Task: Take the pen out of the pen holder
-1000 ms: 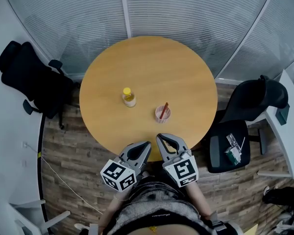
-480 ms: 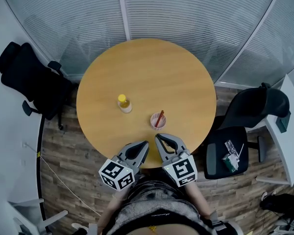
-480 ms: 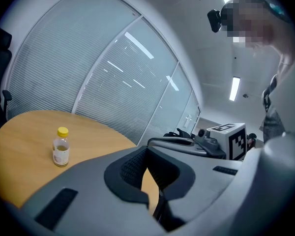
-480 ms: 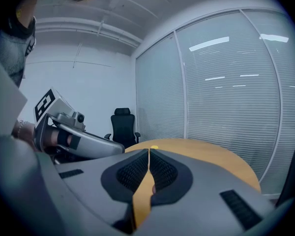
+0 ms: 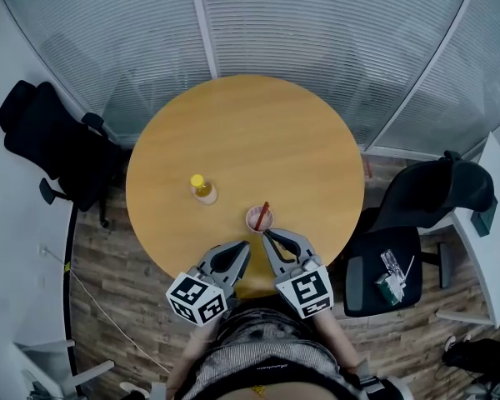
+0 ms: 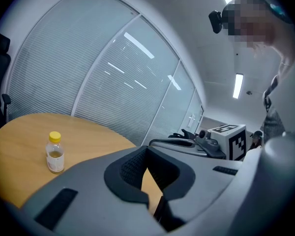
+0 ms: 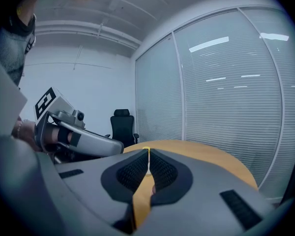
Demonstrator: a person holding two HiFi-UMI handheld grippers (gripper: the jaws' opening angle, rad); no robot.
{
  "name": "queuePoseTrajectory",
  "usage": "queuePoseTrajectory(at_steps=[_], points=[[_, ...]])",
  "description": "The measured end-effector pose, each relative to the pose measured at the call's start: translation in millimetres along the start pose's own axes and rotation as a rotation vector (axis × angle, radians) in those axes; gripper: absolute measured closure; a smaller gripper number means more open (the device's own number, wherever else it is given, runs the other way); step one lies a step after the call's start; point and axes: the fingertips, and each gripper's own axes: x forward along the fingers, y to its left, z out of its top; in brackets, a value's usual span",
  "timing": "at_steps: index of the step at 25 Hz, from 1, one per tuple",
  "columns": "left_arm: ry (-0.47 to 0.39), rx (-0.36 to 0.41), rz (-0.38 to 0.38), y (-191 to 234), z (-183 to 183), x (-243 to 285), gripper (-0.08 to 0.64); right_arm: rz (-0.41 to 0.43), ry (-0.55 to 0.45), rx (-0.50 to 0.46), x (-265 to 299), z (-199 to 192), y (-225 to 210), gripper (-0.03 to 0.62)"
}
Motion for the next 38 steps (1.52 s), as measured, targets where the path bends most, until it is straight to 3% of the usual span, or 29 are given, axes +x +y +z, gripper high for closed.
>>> queuePoseTrajectory(at_steps=[8, 15, 20, 28, 38], points=[[-0.017, 0.013, 0.084, 5.6, -0.4, 18.4, 0.557, 0.075, -0.002, -0.013, 4.5, -9.4, -17.6, 0.569], [-0.009, 0.034, 0.096, 21.9, 6.4, 9.0, 0.557, 0.080, 0.002, 0.004, 18.2, -6.5, -10.5, 0.569], [0.019, 0.060, 0.061, 30.6, 12.2, 9.3, 0.557, 0.046, 0.006, 0.015, 26.4, -2.4, -9.0, 0.569], [0.058, 0.038, -0.018, 34.1, 6.0, 15.7, 0.557, -0.008, 0.024, 0.036, 32.2, -7.8, -8.3, 0.569], [0.073, 0.025, -0.043, 36.7, 2.6, 14.8, 0.557, -0.037, 0.077, 0.038, 42.4, -25.1, -14.8, 0.569]])
